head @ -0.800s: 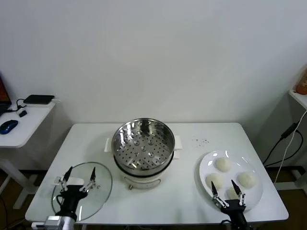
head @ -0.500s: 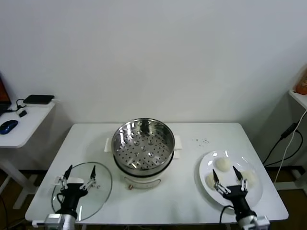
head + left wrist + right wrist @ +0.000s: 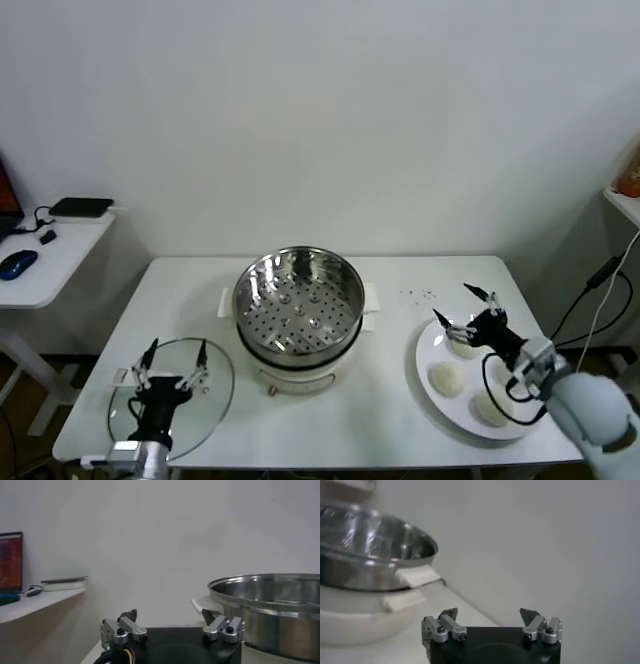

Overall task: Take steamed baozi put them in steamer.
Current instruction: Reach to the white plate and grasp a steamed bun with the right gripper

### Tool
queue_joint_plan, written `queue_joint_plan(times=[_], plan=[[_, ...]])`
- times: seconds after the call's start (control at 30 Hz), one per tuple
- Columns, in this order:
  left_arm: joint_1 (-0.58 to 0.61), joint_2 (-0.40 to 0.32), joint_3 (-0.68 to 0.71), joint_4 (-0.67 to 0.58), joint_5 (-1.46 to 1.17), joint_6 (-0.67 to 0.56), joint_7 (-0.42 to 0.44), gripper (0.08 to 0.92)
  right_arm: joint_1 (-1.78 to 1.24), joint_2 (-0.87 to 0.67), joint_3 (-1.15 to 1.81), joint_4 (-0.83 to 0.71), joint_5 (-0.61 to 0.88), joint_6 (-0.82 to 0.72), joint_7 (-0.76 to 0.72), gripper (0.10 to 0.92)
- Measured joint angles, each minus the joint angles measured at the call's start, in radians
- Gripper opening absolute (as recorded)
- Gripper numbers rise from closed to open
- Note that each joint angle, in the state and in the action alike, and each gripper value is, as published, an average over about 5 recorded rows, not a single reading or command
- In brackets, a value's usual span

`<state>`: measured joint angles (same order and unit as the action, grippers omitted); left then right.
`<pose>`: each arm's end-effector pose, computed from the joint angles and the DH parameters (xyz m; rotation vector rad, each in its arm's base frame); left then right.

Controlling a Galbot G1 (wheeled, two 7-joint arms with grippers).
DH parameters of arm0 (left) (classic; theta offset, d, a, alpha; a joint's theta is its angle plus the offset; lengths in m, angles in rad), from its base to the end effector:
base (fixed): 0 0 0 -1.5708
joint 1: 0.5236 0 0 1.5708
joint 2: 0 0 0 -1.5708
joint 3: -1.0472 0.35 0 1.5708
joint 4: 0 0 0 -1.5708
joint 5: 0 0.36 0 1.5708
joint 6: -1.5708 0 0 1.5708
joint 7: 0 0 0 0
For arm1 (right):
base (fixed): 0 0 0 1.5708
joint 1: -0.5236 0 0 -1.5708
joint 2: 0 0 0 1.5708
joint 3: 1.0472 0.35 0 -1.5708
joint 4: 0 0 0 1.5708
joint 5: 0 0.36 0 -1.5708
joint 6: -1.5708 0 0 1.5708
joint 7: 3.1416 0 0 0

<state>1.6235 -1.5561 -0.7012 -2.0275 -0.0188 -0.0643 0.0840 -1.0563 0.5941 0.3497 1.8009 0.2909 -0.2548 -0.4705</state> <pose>0.1629 0.0599 -0.3329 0.0951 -3.0815 -0.1297 0.3434 -0.1880 -0.2033 0.8900 -2.5286 0.8840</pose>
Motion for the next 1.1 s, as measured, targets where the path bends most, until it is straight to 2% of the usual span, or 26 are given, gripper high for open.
queue_joint_plan(times=[0.23,0.53,0.8,1.1], plan=[[0.003,-0.02,0.014,0.004,0.001,-0.003,-0.005,0.823,0.41,-0.098,-0.359,-0.134,-0.013,0.001,-0.238,0.823],[0.0,-0.013,0.005,-0.005,0.004,0.015,-0.004,0.823,0.976,-0.105,-0.941,-0.32,-0.039,0.077,-0.462,0.823],[0.0,0.003,0.0,-0.023,0.01,0.029,0.005,0.823,1.243,-0.069,-1.312,-0.463,-0.07,0.126,-0.568,0.823],[-0.004,0.016,-0.004,-0.034,0.011,0.039,0.006,0.823,1.341,0.002,-1.481,-0.595,-0.115,0.149,-0.605,0.823]])
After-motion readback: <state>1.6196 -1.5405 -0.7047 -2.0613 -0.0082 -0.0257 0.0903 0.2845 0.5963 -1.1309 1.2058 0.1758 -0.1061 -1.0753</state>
